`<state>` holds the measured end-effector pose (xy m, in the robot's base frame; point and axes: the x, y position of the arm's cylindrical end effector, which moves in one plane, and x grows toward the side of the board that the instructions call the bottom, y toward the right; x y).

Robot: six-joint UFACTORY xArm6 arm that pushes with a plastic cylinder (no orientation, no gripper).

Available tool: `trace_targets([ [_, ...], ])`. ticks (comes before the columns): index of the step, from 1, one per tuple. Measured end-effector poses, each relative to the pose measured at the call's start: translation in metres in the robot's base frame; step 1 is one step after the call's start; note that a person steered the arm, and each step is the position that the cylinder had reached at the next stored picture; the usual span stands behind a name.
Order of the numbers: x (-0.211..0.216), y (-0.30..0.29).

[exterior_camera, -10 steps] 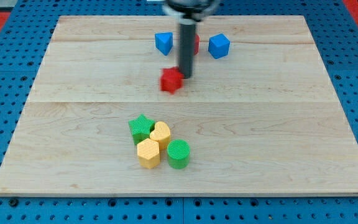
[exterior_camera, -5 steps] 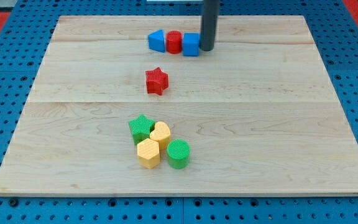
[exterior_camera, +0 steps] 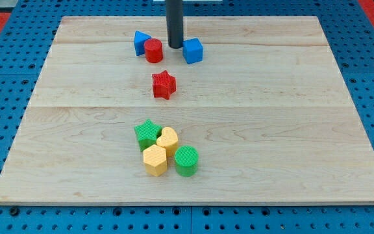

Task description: Place the red blocks and blue triangle in a vertical line

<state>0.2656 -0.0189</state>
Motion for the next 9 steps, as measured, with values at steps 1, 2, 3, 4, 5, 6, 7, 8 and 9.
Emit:
trace_targets([
  [1, -0.035, -0.012],
  [2, -0.033, -0.11],
  [3, -0.02, -0.106],
  [4, -0.01, -0.071],
  [5, 0.026, -0.061],
  [6, 0.032, -0.05],
  [7, 0.002, -0.075],
  [8, -0.013, -0.015],
  [9, 0.011, 0.036],
])
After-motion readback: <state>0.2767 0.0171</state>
